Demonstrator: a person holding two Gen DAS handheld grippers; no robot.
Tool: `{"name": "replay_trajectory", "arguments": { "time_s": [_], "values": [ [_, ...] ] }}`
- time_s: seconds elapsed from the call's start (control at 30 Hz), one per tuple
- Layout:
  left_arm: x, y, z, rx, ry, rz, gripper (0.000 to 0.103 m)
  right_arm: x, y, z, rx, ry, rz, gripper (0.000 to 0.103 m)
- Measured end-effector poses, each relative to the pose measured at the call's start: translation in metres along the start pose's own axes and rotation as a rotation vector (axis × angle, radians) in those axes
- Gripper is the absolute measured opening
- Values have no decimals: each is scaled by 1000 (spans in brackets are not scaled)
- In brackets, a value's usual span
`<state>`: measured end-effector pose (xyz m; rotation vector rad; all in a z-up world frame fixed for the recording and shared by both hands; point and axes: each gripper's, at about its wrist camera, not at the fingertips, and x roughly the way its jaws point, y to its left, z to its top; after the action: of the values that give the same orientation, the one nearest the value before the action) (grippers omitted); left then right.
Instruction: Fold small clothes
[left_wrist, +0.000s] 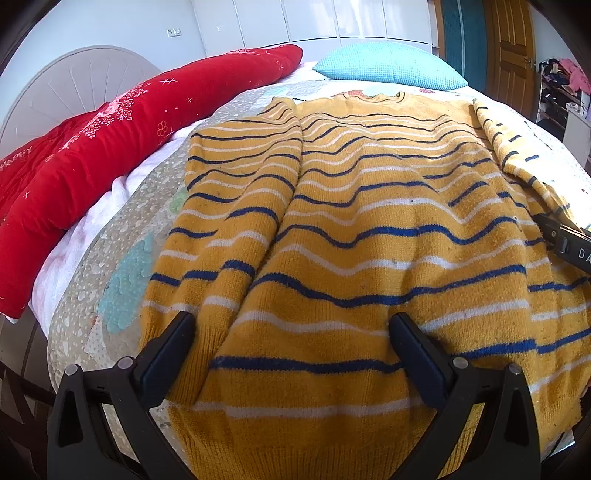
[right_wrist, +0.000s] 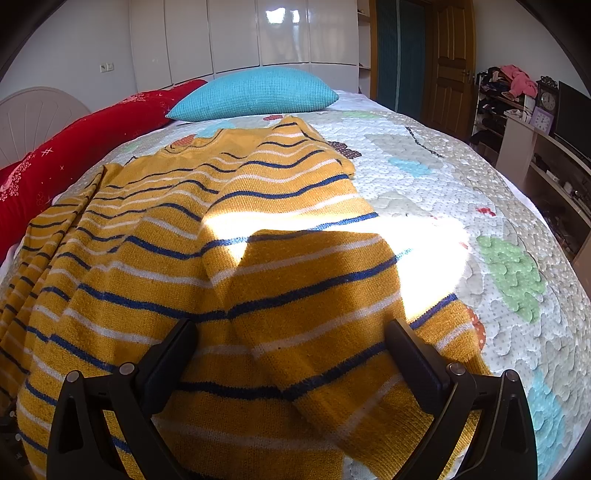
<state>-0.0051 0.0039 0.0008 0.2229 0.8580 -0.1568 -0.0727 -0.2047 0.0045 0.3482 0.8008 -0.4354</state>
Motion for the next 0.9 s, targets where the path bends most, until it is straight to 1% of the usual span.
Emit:
{"name": "replay_trajectory", "arguments": {
  "time_s": [0.1, 0.2, 0.33, 0.37, 0.4, 0.43, 0.47, 0.53, 0.57, 0.6, 0.67, 0.77, 0.9],
  "values": [
    [1, -1, 1, -14, 7, 3, 103, 0, 0, 0, 2, -1, 4, 103],
    [2, -3, 3, -9, 19, 24, 103, -3, -1, -1, 7, -3, 13, 103],
    [1, -3, 1, -3, -9, 34, 103, -5, -4, -1, 19, -3, 34, 103],
    [1, -3, 0, 1, -15, 37, 103, -4, -3, 0, 7, 1, 23, 103],
    [0, -3, -1, 7, -21, 40, 103, -3, -3, 0, -11, 18, 6, 103],
    [0, -2, -1, 15, -27, 41, 103, -1, -3, 2, -7, 40, 10, 103],
    [-1, -1, -1, 20, -27, 33, 103, 1, -3, 4, -13, 80, 8, 103],
    [-6, 4, 1, 24, -13, -13, 103, 3, -2, 6, -46, 119, 5, 103],
    [-8, 8, 2, 12, -1, -46, 103, 4, -1, 6, -75, 117, -12, 103],
    [-12, 12, 2, -5, -4, -75, 103, 3, 0, 6, -84, 119, -10, 103],
    [-17, 17, 2, -37, -11, -108, 103, 0, -1, 2, -58, 92, 21, 103],
    [-19, 15, 1, -21, -15, -112, 103, -2, -3, 2, -34, 123, 50, 103],
    [-14, 11, -3, 8, 0, -100, 103, -4, -2, 3, -32, 143, 60, 103]
  ]
}}
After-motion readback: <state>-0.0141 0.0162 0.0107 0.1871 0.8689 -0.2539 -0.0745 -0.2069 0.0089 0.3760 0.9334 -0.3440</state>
